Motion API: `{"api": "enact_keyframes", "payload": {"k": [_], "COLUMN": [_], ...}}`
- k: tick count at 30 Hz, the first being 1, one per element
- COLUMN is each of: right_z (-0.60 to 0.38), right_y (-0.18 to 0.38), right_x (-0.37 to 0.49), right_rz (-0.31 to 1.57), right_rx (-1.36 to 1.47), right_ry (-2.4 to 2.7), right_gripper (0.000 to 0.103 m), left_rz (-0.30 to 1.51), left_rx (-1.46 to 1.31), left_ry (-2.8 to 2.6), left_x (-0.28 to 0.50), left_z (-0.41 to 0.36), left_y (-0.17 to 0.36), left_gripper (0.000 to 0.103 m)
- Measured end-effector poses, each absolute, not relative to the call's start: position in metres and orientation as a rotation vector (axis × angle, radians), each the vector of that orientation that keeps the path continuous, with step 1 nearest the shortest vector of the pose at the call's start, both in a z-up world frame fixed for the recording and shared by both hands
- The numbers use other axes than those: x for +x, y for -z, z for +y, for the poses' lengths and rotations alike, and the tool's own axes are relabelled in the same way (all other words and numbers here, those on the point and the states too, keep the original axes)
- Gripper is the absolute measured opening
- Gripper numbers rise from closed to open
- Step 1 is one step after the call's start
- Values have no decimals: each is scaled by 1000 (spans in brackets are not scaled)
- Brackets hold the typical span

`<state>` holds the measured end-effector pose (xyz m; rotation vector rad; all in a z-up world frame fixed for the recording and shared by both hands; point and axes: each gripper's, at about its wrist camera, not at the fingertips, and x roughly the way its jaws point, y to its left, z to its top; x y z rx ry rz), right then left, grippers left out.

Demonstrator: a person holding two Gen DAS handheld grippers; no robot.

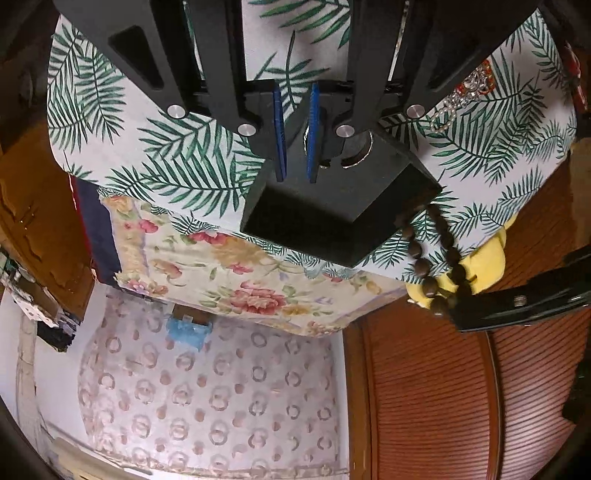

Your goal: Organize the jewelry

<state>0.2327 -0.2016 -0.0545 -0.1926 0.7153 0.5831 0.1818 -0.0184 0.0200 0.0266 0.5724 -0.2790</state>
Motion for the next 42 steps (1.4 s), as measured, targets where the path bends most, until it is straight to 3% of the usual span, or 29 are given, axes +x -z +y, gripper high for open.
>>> {"api": "enact_keyframes", "payload": {"k": [8, 10, 14, 16, 24, 26, 28, 30, 34, 38, 42], "right_z": [-221, -225, -233, -234, -233, -233, -229, -225, -219, -212, -209], "right_y": [52, 53, 54, 55, 67, 71, 77, 84, 93, 100, 106], "right_x": [208, 201, 182, 171, 132, 127, 120, 117, 114, 108, 104], "right_rz": [686, 679, 672, 671, 692, 700, 718, 741, 777, 807, 836], "right_rx": [-139, -129, -100, -96, -101, -106, -112, -131, -155, -200, -223], "right_ry": [-587, -588, -594, -598, -628, -637, -658, -668, -680, -692, -697], "right_gripper": [13, 13, 13, 13, 13, 24, 32, 32, 32, 32, 32], "left_rz": [608, 611, 612, 615, 619, 615, 614, 613, 614, 623, 611], "left_rx": [29, 28, 39, 41, 19, 10, 6, 4, -26, -49, -56], "left_ry": [278, 283, 291, 299, 319, 318, 313, 300, 269, 254, 228], "left_x": [199, 197, 184, 173, 127, 117, 110, 103, 88, 79, 71], "left_z": [-30, -30, -30, -31, -17, -13, -10, -6, 6, 15, 23], "left_y": [-8, -7, -2, 1, 14, 15, 18, 20, 29, 36, 39], "left_gripper": [13, 22, 25, 33, 39, 41, 46, 50, 69, 70, 82]}}
